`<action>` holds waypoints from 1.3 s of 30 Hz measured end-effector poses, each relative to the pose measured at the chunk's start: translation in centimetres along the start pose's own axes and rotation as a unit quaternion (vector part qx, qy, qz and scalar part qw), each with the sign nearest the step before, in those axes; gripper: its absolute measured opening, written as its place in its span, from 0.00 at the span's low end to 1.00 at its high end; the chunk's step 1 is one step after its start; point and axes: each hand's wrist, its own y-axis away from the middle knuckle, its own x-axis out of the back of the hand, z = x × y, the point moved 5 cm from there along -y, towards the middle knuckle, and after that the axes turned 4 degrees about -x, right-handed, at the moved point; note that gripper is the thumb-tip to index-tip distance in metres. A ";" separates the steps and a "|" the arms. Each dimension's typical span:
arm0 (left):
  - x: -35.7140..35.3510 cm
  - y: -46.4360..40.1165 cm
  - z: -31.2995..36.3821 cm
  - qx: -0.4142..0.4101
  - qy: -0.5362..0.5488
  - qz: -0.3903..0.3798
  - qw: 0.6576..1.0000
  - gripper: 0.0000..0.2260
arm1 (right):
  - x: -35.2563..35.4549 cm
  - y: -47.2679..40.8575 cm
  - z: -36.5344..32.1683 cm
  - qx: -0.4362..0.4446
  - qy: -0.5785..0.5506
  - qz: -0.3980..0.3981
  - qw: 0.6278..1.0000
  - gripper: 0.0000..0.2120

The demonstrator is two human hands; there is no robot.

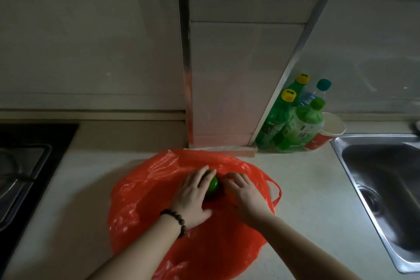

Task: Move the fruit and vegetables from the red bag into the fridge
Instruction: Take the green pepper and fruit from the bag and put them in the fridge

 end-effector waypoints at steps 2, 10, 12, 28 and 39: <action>-0.4 -0.6 0.2 0.030 0.008 -0.010 0.999 0.45 | 0.0 -0.4 0.2 -0.024 -0.029 -0.003 0.999 0.31; 0.0 -1.6 0.0 0.093 0.007 0.036 0.995 0.37 | -0.9 -1.4 0.7 -0.093 -0.083 -0.063 0.990 0.32; 0.8 -1.0 0.0 0.098 0.008 0.059 0.993 0.35 | -0.7 -1.5 0.8 -0.098 -0.081 -0.080 0.989 0.32; 12.9 9.8 0.0 0.188 0.000 0.296 0.936 0.35 | 8.0 -1.5 -7.3 0.023 -0.154 0.035 0.987 0.29; 19.4 23.7 -4.1 0.315 -0.019 0.394 0.863 0.35 | 6.9 -3.0 -23.2 0.182 -0.198 0.013 0.963 0.26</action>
